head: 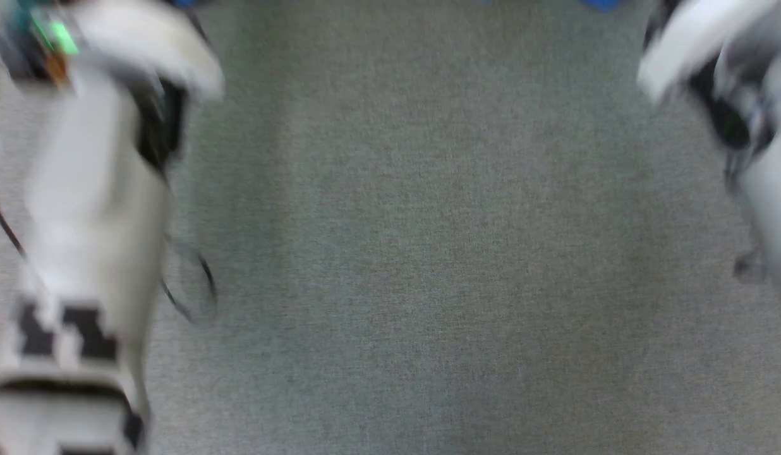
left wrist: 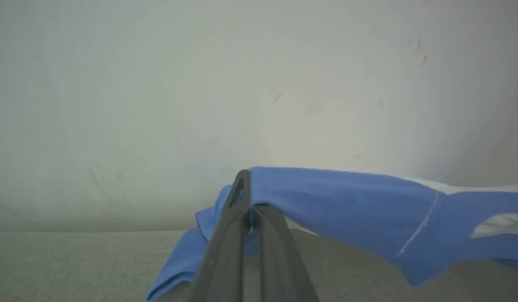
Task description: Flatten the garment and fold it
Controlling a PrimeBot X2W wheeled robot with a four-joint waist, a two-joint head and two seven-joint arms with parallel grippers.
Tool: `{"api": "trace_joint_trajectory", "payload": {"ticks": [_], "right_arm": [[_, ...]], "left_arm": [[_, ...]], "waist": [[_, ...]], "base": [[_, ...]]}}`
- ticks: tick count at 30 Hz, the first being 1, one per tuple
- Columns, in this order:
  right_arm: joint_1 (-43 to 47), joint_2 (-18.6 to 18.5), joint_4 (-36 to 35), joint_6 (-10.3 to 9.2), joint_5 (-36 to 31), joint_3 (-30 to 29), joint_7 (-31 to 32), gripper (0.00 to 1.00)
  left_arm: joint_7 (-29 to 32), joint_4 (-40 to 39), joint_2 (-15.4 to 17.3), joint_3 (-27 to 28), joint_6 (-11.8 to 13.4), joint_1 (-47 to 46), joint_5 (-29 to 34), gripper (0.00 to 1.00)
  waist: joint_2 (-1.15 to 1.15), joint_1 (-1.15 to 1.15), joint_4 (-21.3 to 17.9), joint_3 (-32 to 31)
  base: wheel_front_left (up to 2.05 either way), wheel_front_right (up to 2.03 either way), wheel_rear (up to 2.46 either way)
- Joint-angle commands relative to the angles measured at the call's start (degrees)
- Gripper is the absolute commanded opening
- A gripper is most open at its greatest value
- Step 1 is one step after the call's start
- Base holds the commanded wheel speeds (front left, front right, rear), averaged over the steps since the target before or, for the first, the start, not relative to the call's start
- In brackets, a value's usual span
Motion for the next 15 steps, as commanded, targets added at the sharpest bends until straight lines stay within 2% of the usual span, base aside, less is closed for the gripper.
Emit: {"api": "trace_joint_trajectory", "payload": {"ticks": [1,5,6,10,15], "right_arm": [[3.63,-0.75,-0.98,-0.11,0.34,0.27,-1.03,0.0],[14.23,-1.44,-4.88,-0.11,0.28,-0.42,-3.01,0.0],[14.23,-1.44,-4.88,-0.11,0.28,-0.42,-3.01,0.0],[25.4,-1.69,-10.03,-0.11,-0.93,-2.28,-2.76,0.0],[38.77,-0.78,-19.03,-0.11,-3.81,-5.89,0.04,0.0]], "left_arm": [[-0.26,-1.56,-0.27,0.91,0.07,5.0,-0.41,0.0],[-0.27,-7.2,-1.0,2.26,0.46,18.27,-0.49,0.0],[-0.27,-7.2,-1.0,2.26,0.46,18.27,-0.49,0.0],[-0.02,-12.54,-1.29,1.86,1.09,30.12,-0.87,0.0],[4.38,-22.73,0.62,1.45,4.23,43.95,-0.97,0.0]], "waist": [[0.0,0.01,1.27,-4.49],[0.0,0.01,1.17,-9.55],[0.0,0.01,1.17,-9.55],[0.0,0.01,1.27,-14.07],[0.0,0.01,0.82,-18.89]], "base": [[0.0,0.0,0.0],[0.0,0.0,0.0],[0.0,0.0,0.0],[0.0,0.0,0.0],[0.0,0.0,0.0]]}}
